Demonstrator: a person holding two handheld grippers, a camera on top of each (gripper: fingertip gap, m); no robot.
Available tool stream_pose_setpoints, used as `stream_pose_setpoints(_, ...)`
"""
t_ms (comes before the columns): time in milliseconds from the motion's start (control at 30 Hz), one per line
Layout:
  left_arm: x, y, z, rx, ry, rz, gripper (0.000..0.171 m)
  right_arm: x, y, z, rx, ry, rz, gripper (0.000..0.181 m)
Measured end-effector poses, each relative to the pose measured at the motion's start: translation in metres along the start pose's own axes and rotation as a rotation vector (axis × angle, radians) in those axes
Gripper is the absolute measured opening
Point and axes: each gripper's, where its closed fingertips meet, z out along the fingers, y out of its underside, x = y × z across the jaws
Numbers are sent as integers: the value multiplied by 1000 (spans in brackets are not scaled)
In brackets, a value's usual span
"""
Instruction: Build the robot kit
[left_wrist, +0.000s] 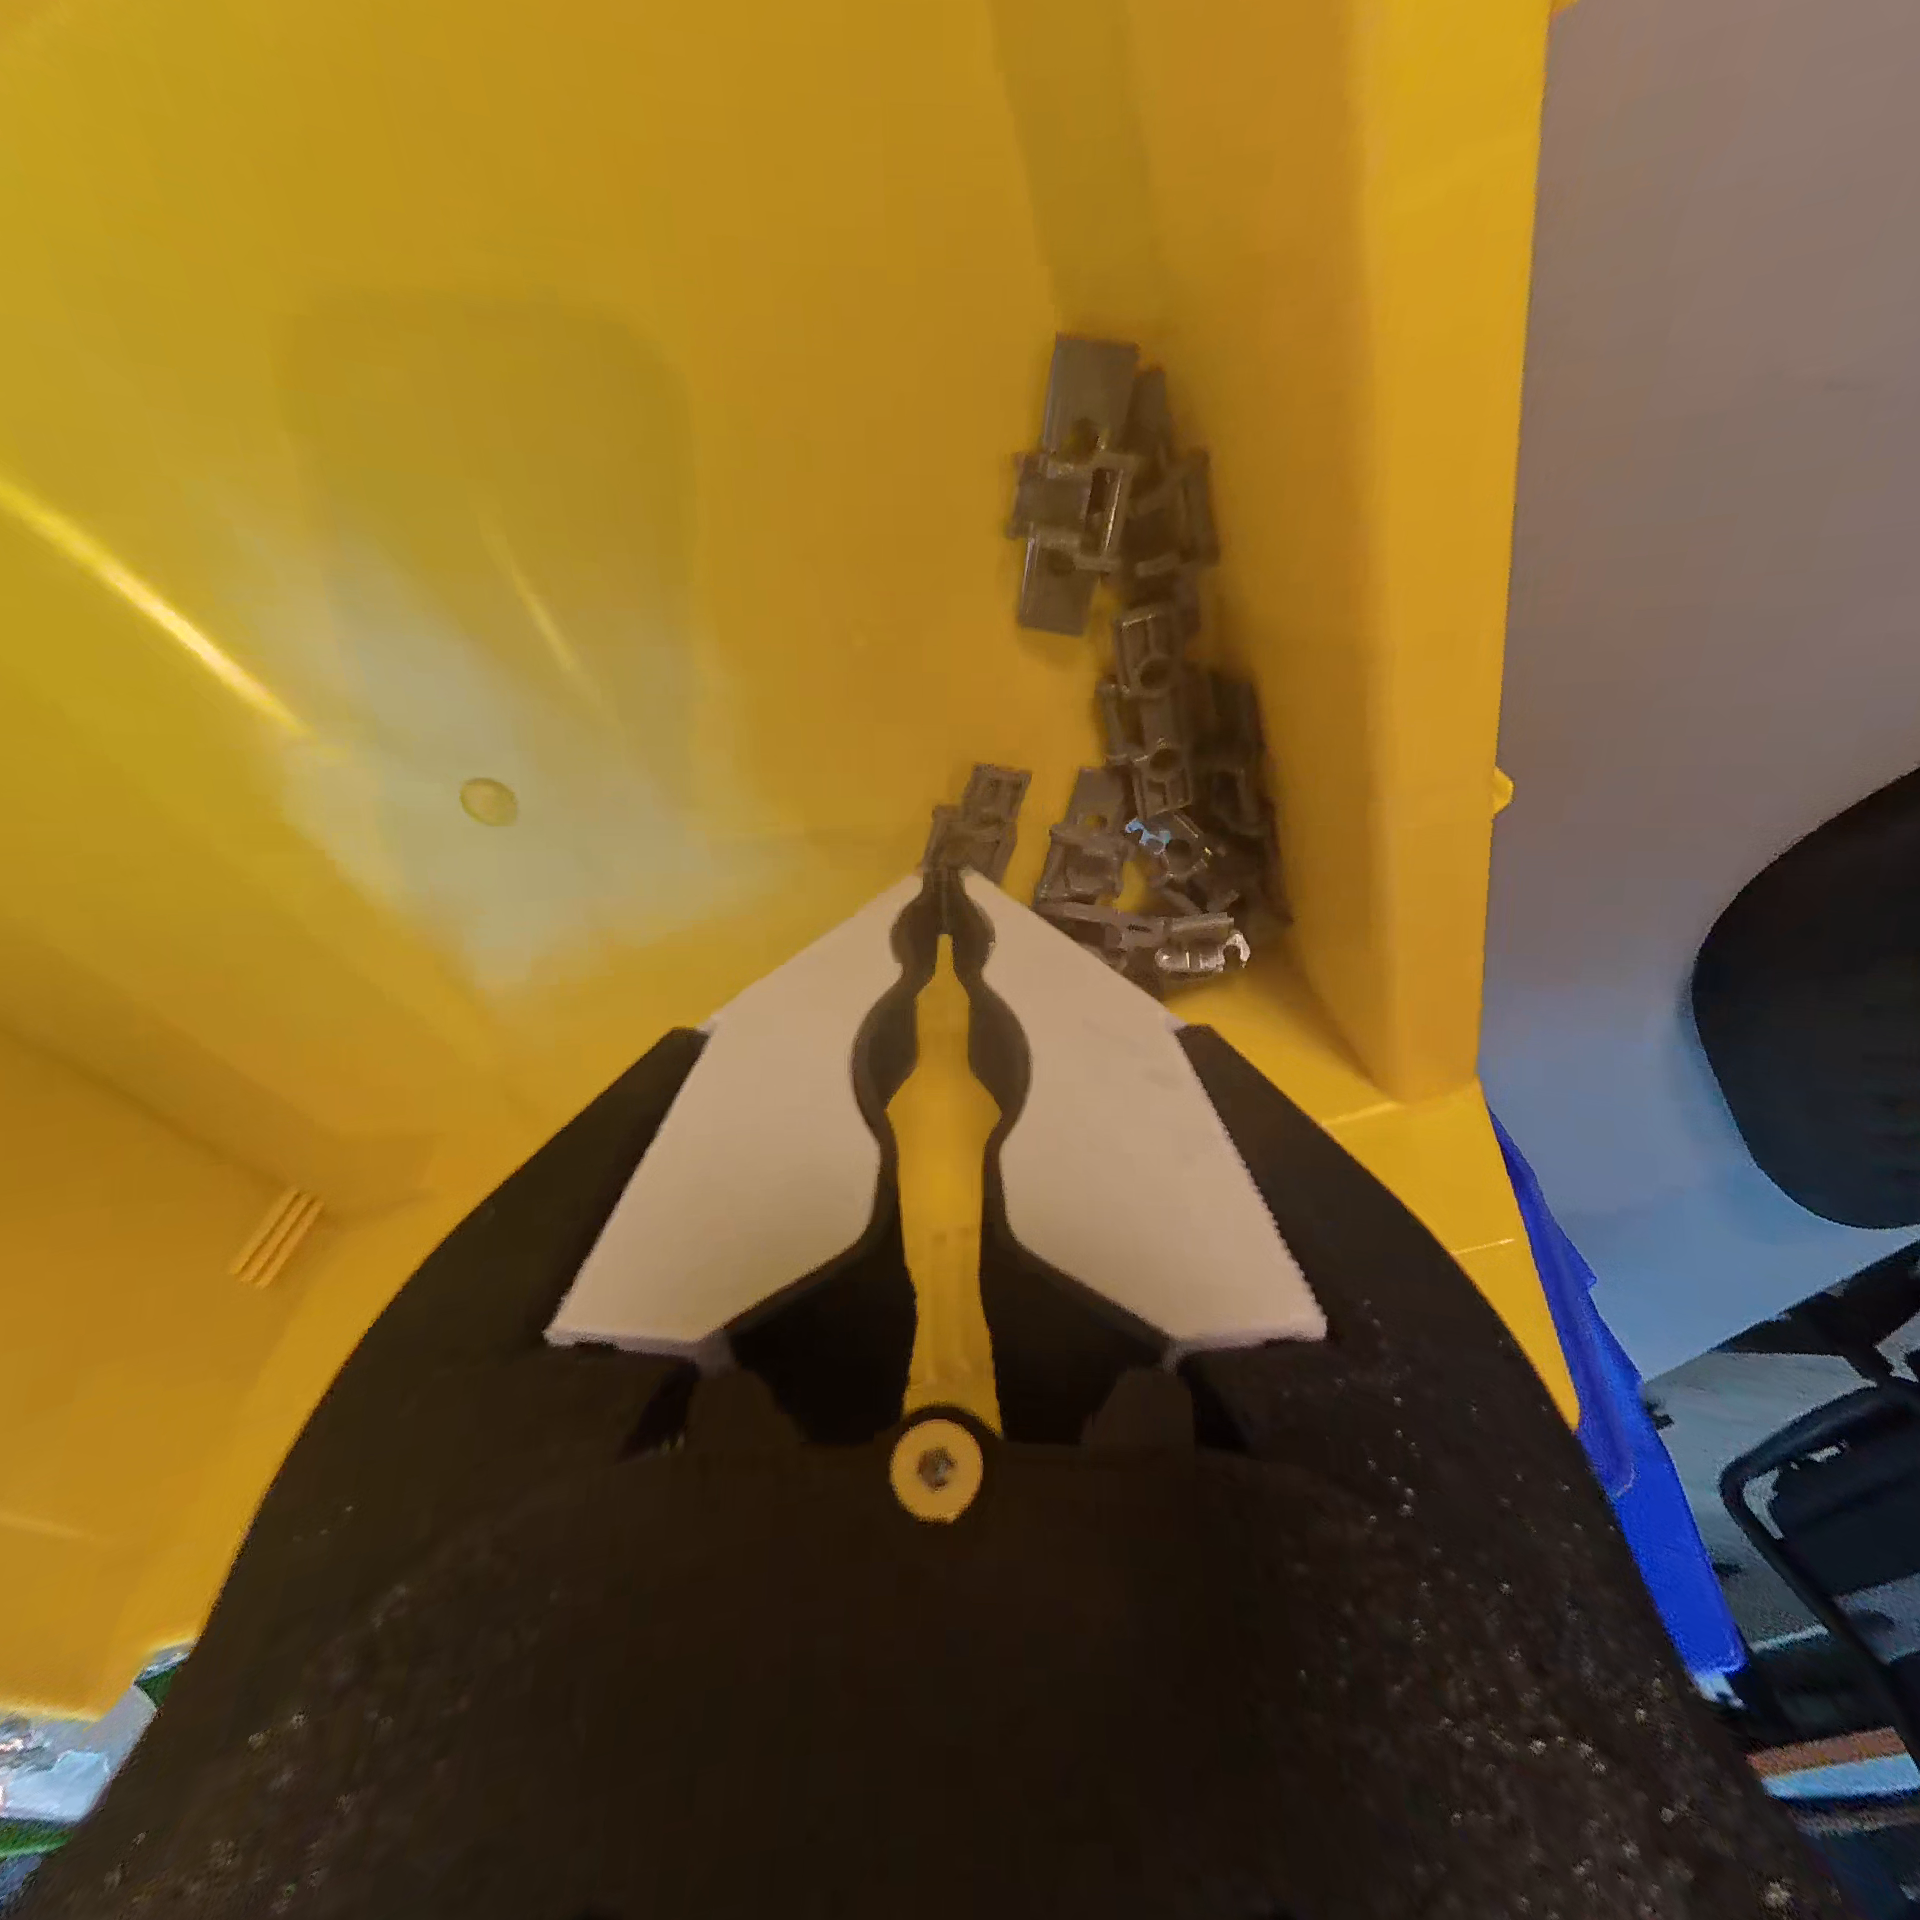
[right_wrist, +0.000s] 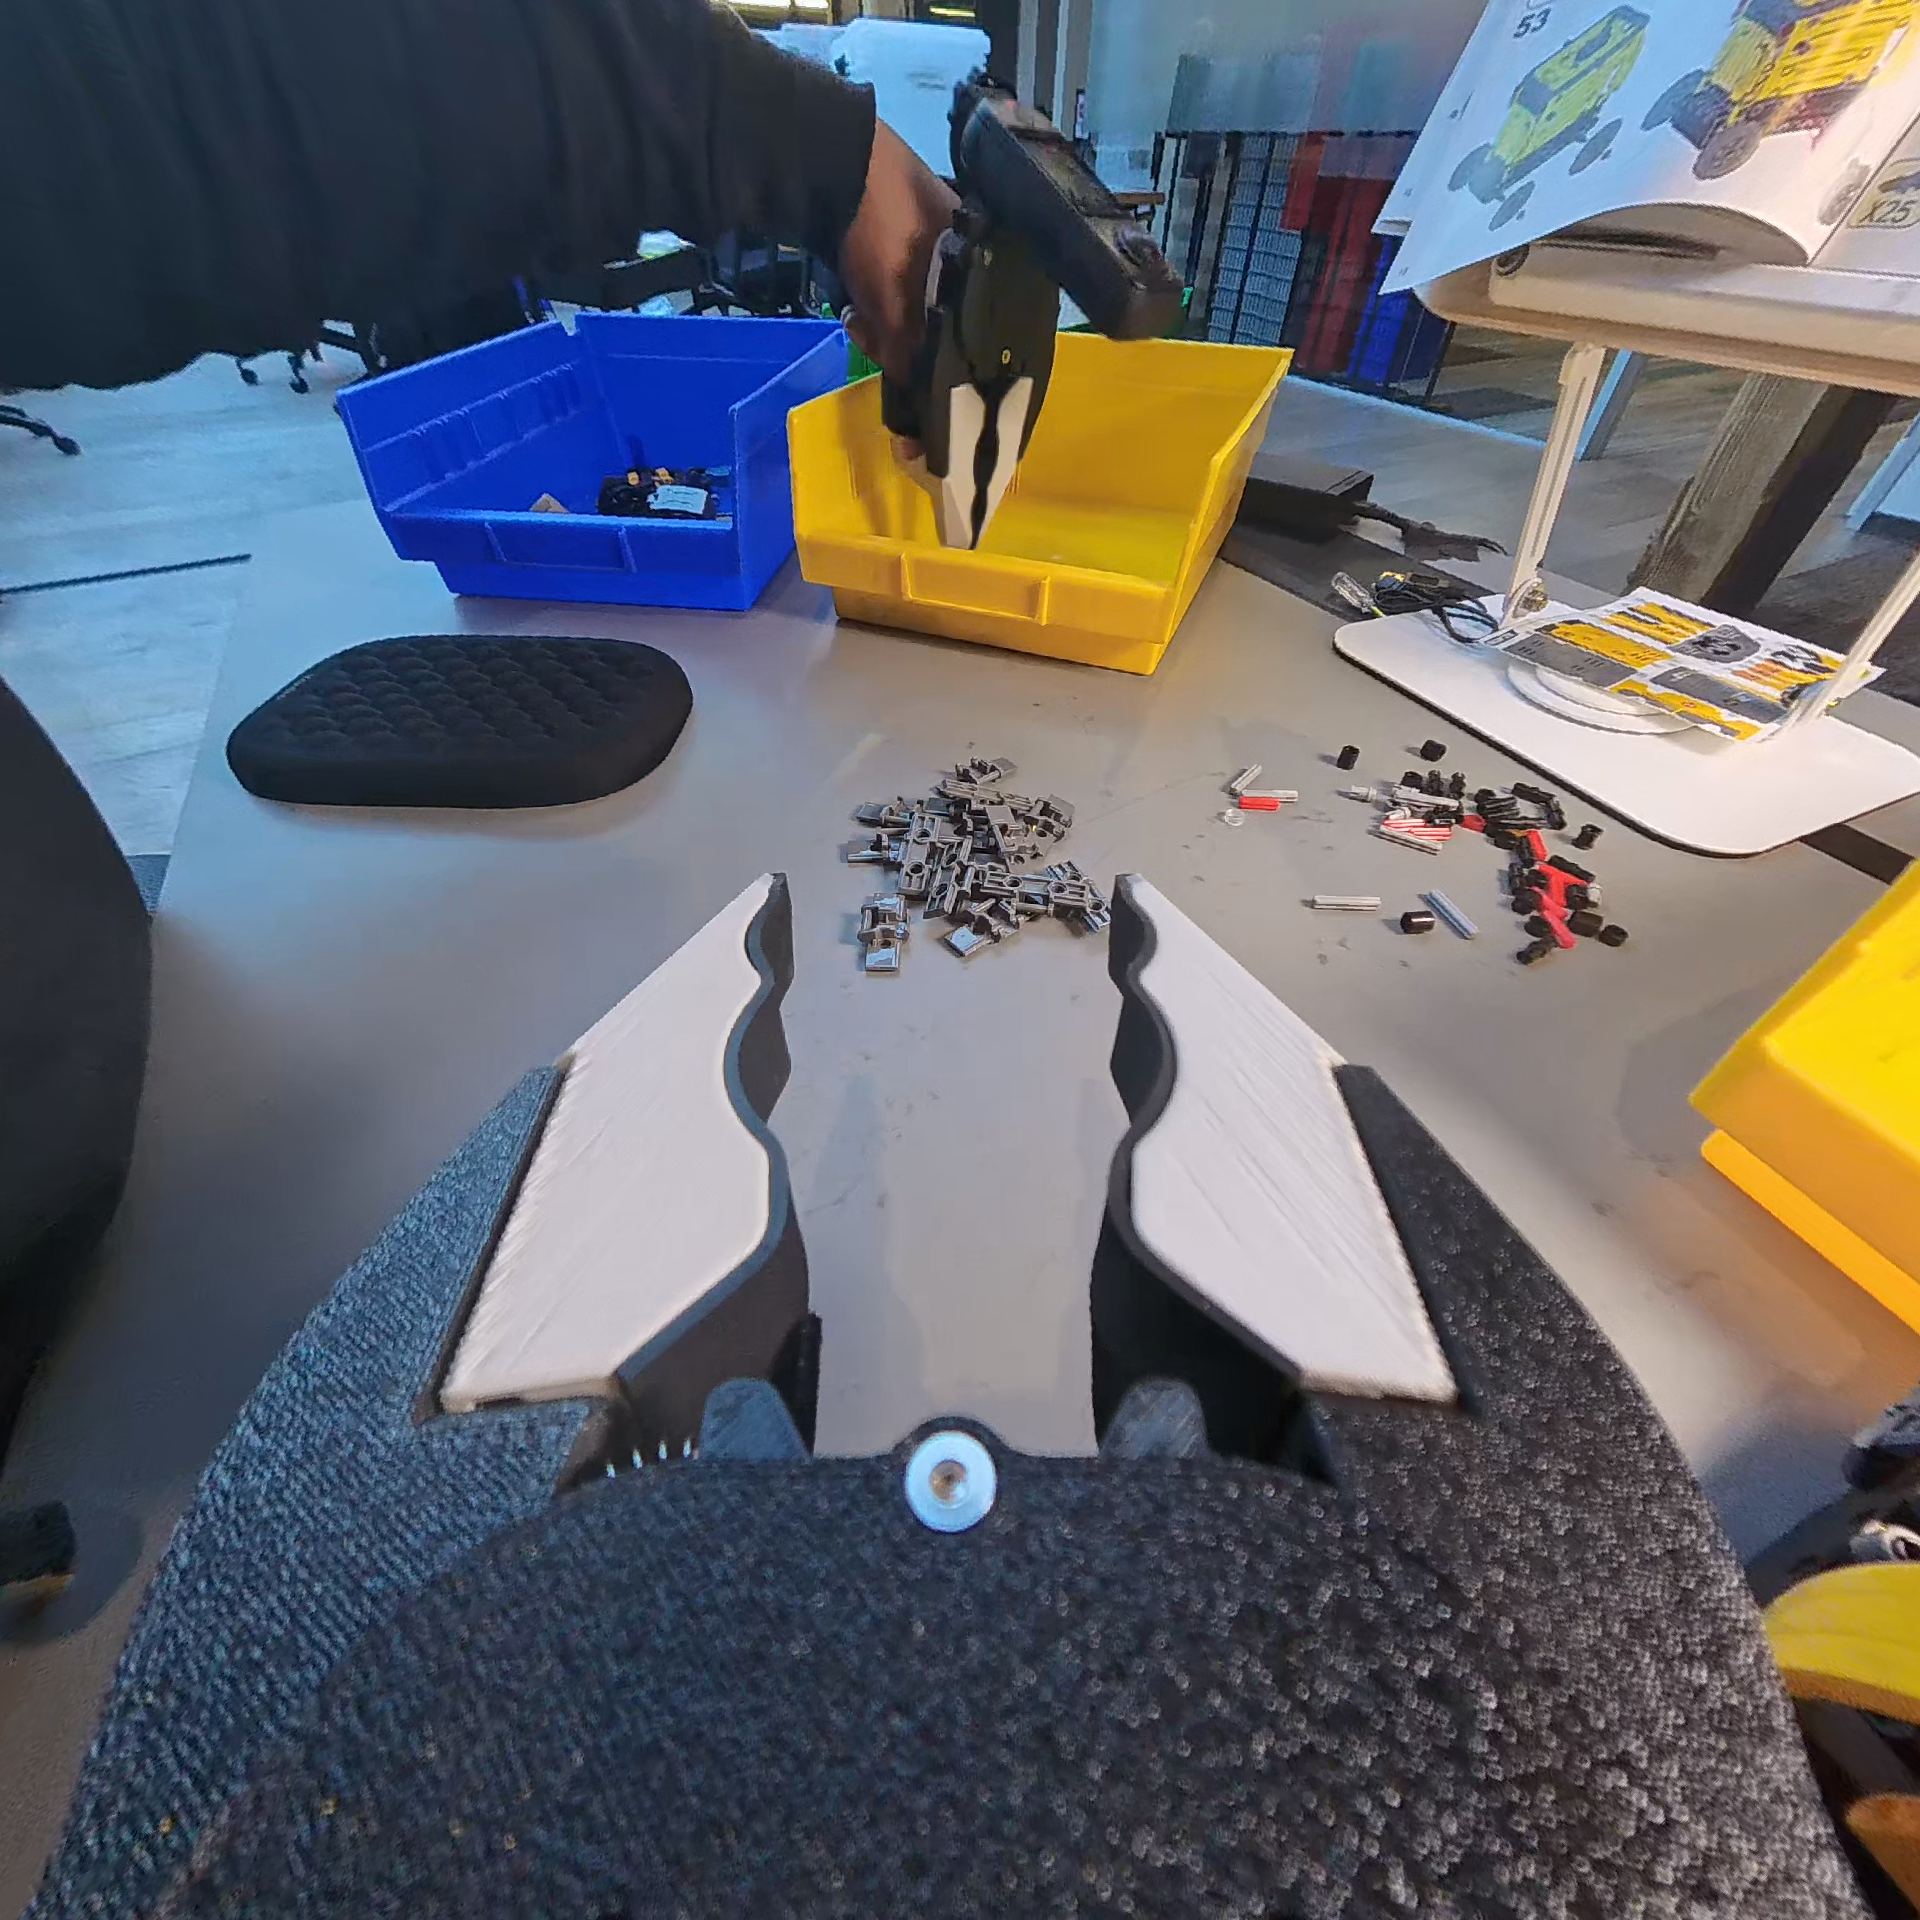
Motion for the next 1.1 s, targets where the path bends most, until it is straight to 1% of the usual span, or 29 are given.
stream_pose_setpoints(167,2,-12,-21,83,-37,22,0,-1,0,0,-2,0,-5,62)
stream_pose_setpoints(233,5,-14,-25,95,-37,31,0,-1,0,1,-4,-1,-11,62)
stream_pose_setpoints(267,6,-13,-23,84,-36,32,3,-2,0,1,-5,-1,-15,62)
stream_pose_setpoints(300,8,-11,-18,64,-19,23,16,-2,0,1,-5,0,-18,62)
stream_pose_setpoints(333,8,-9,-11,43,-13,14,22,-2,0,0,-4,1,-20,62)
stream_pose_setpoints(400,7,-6,1,19,0,8,22,-2,-1,0,0,4,-19,62)
stream_pose_setpoints(467,6,-7,7,23,6,-1,16,-1,-1,-1,5,5,-15,62)
stream_pose_setpoints(567,2,-5,3,15,1,-9,16,-1,-1,-1,3,3,-10,62)
stream_pose_setpoints(633,1,-8,-7,44,-17,-4,16,-1,-1,0,2,3,-11,62)
stream_pose_setpoints(733,10,-31,-39,172,-50,33,16,-1,0,0,0,2,-10,62)
stream_pose_setpoints(800,37,-59,-66,304,-26,92,15,-1,0,1,-5,0,-10,62)
stream_pose_setpoints(867,77,-88,-84,404,20,187,16,-2,1,1,-10,-3,-10,62)
stream_pose_setpoints(900,96,-100,-86,427,41,235,16,-2,1,1,-11,-3,-11,62)
stream_pose_setpoints(967,127,-120,-76,440,70,317,16,-2,2,2,-14,-3,-14,62)
stream_pose_setpoints(1033,145,-138,-61,451,90,360,16,-2,2,2,-13,1,-17,62)
stream_pose_setpoints(1100,154,-150,-48,441,93,387,17,-1,1,1,-9,6,-16,62)
